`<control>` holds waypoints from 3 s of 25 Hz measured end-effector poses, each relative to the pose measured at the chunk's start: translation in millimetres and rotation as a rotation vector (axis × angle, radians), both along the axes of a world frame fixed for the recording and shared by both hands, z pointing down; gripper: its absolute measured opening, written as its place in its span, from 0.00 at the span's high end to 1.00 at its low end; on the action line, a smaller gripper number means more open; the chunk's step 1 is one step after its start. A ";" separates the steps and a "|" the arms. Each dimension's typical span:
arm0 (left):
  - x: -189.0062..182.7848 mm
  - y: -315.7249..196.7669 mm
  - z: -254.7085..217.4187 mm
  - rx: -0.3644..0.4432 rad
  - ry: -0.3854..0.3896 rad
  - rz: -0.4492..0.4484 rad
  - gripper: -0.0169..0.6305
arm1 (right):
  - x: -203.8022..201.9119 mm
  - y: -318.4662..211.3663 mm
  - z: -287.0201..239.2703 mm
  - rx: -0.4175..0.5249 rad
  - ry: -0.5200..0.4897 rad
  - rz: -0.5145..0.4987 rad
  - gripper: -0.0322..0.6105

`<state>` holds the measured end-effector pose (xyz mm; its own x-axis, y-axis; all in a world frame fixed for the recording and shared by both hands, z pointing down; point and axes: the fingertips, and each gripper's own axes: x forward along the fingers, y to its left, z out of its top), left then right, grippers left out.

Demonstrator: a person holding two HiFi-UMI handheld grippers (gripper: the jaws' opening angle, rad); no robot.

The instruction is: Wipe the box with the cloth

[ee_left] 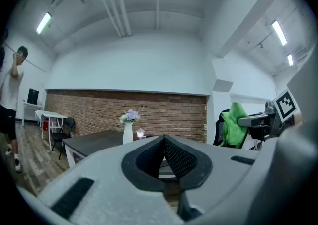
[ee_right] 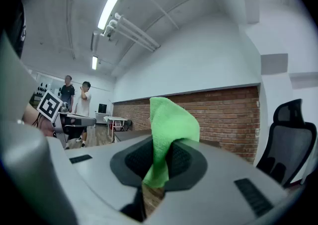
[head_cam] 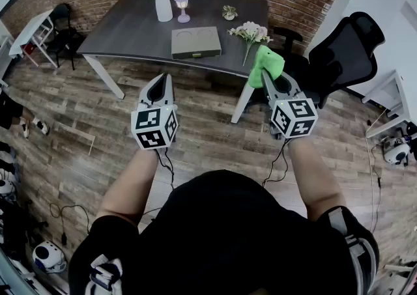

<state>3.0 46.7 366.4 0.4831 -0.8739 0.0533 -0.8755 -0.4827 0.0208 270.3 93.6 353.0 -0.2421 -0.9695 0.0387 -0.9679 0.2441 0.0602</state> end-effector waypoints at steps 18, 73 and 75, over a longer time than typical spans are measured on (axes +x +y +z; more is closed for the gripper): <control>-5.7 5.0 -1.4 -0.004 -0.008 -0.010 0.96 | -4.1 1.4 -3.9 0.005 -0.063 -0.022 0.88; -159.8 -41.7 100.1 -0.240 0.019 -0.141 0.96 | -178.4 -77.9 76.0 -0.224 0.072 -0.261 0.88; -157.1 -56.3 97.6 -0.248 0.027 -0.159 0.96 | -172.8 -90.4 76.0 -0.221 0.070 -0.279 0.88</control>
<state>-154.1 -9.6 464.0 0.3455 -0.9006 0.2638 -0.9372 -0.3168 0.1458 97.5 3.2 429.0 -0.4854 -0.8329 0.2657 -0.8576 0.5128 0.0407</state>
